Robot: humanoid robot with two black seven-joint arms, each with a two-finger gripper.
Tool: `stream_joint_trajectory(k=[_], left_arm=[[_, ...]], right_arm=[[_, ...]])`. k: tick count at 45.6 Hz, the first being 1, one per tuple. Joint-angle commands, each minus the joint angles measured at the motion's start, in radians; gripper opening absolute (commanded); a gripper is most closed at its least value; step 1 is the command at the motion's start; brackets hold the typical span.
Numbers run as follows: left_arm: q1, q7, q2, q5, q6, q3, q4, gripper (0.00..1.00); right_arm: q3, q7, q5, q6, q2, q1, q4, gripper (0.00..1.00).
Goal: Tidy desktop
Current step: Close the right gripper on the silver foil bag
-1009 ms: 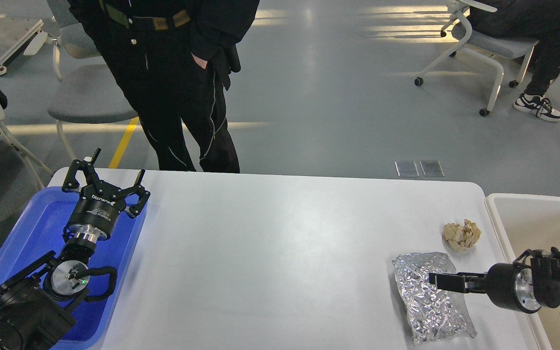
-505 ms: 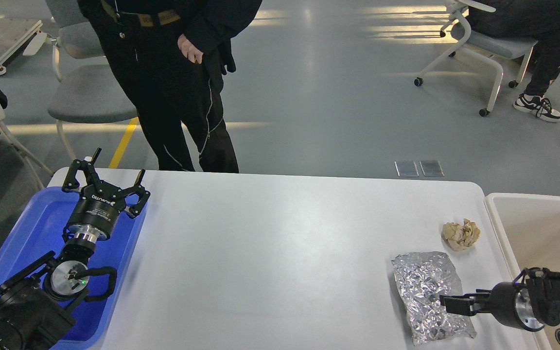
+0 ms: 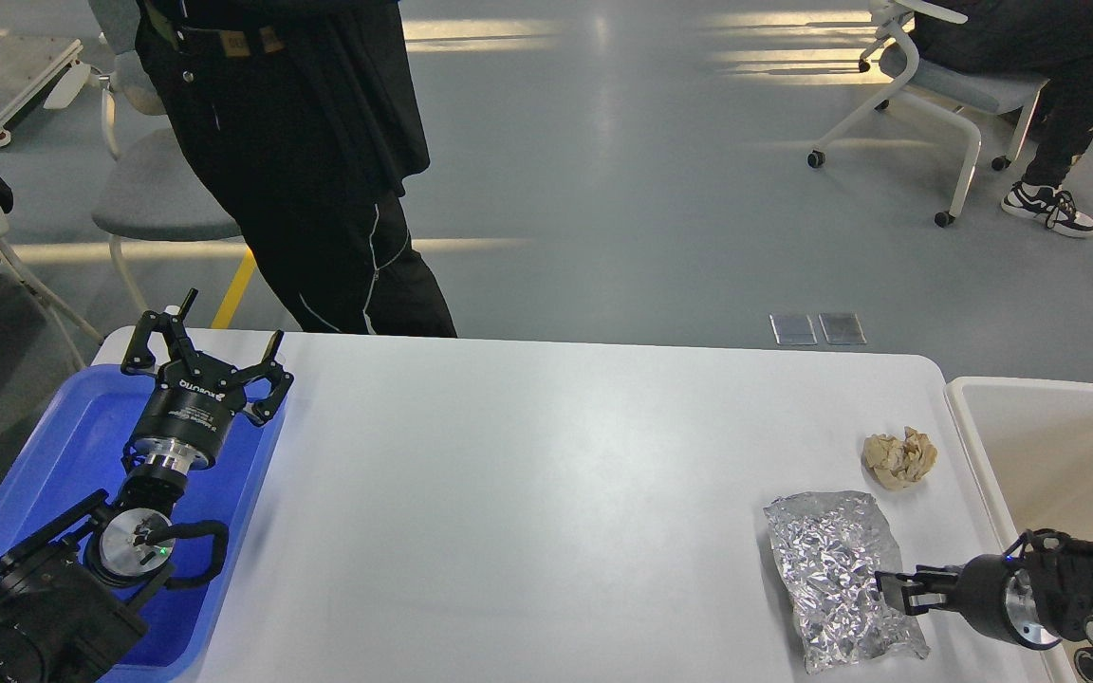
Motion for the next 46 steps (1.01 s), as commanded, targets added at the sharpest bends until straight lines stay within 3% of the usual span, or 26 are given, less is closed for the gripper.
stream_joint_trajectory(k=[1, 29, 46], left_arm=[[0.000, 0.000, 0.000, 0.000, 0.000, 0.000, 0.000, 1.00], [0.000, 0.000, 0.000, 0.000, 0.000, 0.000, 0.000, 1.00], [0.000, 0.000, 0.000, 0.000, 0.000, 0.000, -0.001, 1.00]], right_arm=[[-0.005, 0.000, -0.001, -0.011, 0.005, -0.010, -0.015, 0.00], [-0.002, 0.020, 0.007, -0.006, -0.013, 0.037, 0.008, 0.00], [-0.002, 0.020, 0.025, 0.077, -0.236, 0.163, 0.275, 0.00]])
